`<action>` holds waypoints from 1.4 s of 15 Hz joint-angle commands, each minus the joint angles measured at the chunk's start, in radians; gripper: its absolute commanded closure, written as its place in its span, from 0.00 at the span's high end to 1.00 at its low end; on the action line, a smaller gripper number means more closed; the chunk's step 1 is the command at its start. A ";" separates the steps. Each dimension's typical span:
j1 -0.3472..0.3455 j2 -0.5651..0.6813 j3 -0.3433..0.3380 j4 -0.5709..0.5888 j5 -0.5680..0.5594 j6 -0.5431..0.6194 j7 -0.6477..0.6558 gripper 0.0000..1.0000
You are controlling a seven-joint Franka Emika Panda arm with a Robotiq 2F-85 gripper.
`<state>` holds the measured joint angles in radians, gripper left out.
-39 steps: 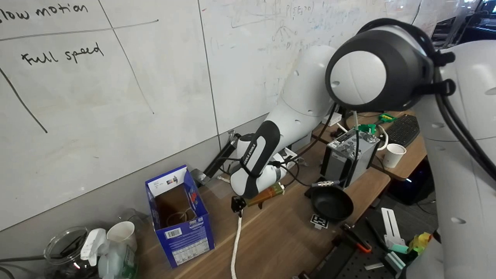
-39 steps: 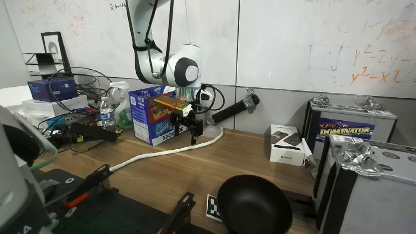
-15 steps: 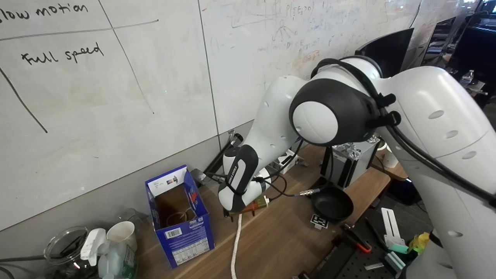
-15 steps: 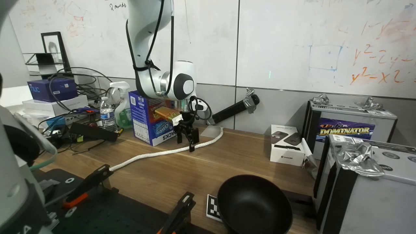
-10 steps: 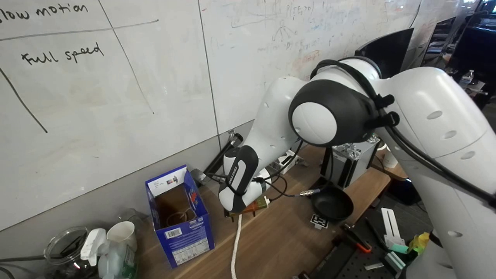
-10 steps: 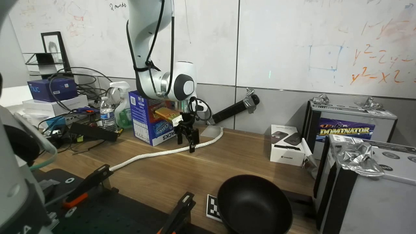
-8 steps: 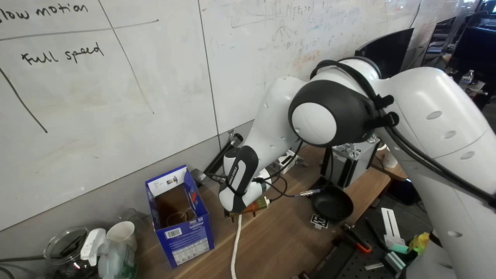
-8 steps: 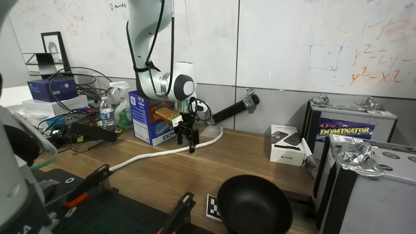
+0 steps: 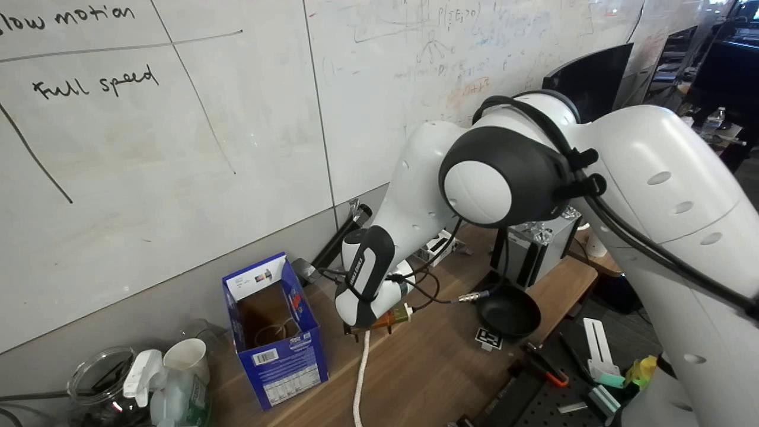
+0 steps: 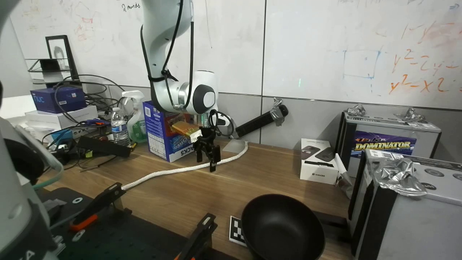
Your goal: Put the right and left ropes in the box
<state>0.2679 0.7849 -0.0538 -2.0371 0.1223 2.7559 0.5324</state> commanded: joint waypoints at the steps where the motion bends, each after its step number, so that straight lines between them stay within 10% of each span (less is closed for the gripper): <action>1: 0.025 0.013 -0.018 0.025 0.013 -0.005 0.016 1.00; 20: 0.028 0.028 -0.016 0.031 0.015 -0.003 0.031 1.00; 21: 0.031 0.030 -0.018 0.032 0.013 -0.003 0.032 0.75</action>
<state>0.2760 0.7994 -0.0539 -2.0306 0.1223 2.7560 0.5517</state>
